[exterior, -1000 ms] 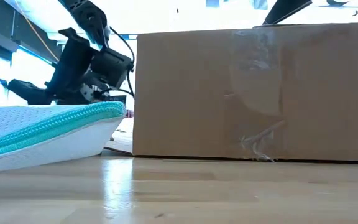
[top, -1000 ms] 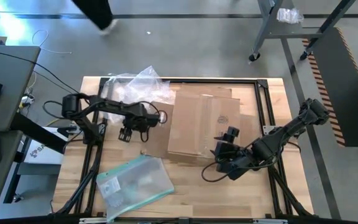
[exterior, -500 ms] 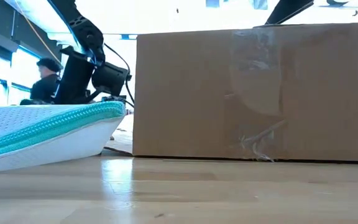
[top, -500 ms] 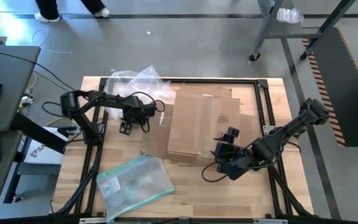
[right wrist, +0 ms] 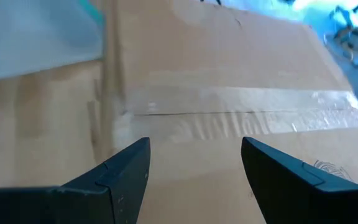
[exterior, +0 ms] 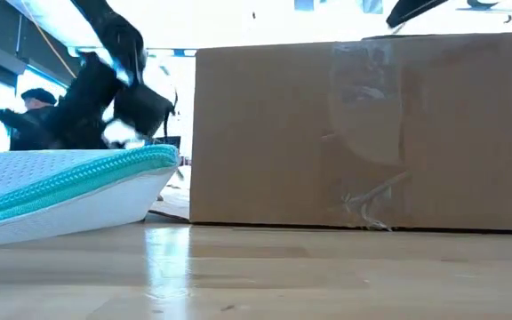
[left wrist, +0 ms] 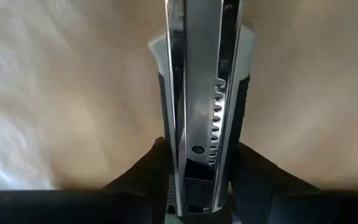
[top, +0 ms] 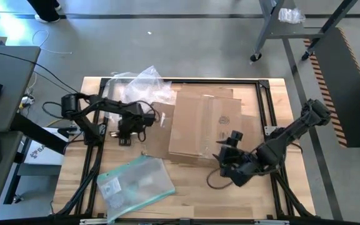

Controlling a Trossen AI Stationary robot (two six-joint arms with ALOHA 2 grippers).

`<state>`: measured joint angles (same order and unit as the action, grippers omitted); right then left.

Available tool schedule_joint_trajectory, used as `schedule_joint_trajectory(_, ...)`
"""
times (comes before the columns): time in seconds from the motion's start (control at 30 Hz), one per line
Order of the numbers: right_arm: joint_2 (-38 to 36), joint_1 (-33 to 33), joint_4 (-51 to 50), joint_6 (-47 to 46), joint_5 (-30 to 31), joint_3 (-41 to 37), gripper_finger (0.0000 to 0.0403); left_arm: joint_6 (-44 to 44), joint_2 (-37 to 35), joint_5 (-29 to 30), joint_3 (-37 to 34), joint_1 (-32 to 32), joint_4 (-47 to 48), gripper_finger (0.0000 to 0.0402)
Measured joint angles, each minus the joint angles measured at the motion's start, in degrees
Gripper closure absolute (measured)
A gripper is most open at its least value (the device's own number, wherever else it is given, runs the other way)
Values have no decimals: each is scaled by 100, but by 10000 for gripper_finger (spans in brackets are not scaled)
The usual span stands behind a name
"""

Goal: Unpack boxes
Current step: Break down cardboard box until it is fully flat

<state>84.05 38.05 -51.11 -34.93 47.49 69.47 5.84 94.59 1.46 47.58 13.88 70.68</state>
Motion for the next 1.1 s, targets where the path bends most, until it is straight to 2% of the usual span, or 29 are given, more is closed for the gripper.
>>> schedule_joint_trajectory(0.13,35,419,245,148,34,-61,165,-1370,-531,52,587,-667,661,291)
schedule_joint_trajectory(0.2,50,561,799,368,-33,-270,165,-2118,-980,-102,932,-1072,713,291)
schedule_joint_trajectory(0.27,55,641,1775,786,-161,-586,165,-2951,-1460,-43,1192,-1490,482,291)
schedule_joint_trajectory(0.37,87,621,3856,1565,-382,-1288,165,-4371,-2179,411,1264,-2239,-701,291)
schedule_joint_trajectory(0.47,170,415,6023,2508,-405,-1869,165,-5070,-2694,1415,1249,-2956,-2381,291)
schedule_joint_trajectory(0.53,308,248,7115,3157,-408,-2071,165,-5038,-2795,2347,1090,-3439,-3771,291)
schedule_joint_trajectory(0.6,465,6,7721,3838,-574,-2145,165,-4654,-2755,3165,907,-3787,-5175,291)
schedule_joint_trajectory(0.73,793,-337,8249,4997,-670,-1760,165,-3544,-2287,4160,761,-4220,-7531,291)
schedule_joint_trajectory(0.8,990,-446,8186,5391,-178,-1444,165,-2979,-1903,4610,747,-4295,-8454,291)
schedule_joint_trajectory(0.9,1245,-546,8197,5822,722,-891,165,-2375,-1427,4981,747,-4353,-9674,291)
schedule_joint_trajectory(1.0,1480,-603,8111,6105,1717,-398,165,-2148,-1014,5205,751,-4343,-10384,291)
schedule_joint_trajectory(1.1,1614,-660,7937,6372,1931,-88,165,-2071,-726,5258,742,-4309,-10779,291)
